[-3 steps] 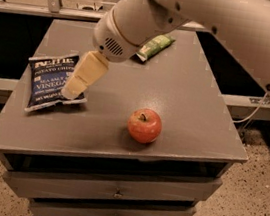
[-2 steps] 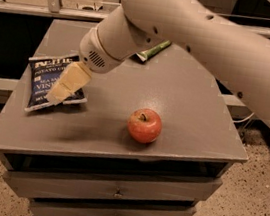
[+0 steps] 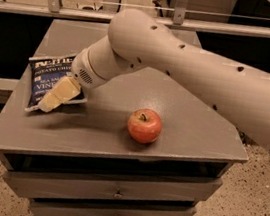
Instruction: Pick blue chip bag
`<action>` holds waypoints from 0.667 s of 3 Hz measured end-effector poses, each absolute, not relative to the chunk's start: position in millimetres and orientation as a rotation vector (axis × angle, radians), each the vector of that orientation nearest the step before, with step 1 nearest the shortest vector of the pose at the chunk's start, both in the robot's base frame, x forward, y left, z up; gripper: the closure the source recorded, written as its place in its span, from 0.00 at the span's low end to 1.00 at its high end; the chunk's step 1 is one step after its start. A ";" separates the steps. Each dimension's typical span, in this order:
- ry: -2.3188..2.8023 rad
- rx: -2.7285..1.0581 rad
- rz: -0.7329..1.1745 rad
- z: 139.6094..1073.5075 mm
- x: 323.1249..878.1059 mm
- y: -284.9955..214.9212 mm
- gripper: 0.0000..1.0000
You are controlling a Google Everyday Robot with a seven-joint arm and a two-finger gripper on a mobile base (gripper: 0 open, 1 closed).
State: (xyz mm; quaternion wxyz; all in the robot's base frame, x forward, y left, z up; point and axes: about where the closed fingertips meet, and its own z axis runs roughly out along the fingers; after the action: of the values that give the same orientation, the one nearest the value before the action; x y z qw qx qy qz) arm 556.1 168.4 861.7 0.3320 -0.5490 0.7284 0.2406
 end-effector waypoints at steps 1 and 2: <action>1.904 -1.407 0.634 848.4 563.3 174.8 0.17; 1.887 -1.385 0.642 847.8 568.1 176.3 0.41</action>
Offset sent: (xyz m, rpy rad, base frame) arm 0.0202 0.0060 -0.0144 0.0710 -0.0247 -0.0400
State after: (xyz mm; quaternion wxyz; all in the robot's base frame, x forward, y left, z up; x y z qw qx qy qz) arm 568.1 176.3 847.8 0.3498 -0.5346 0.7283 0.2479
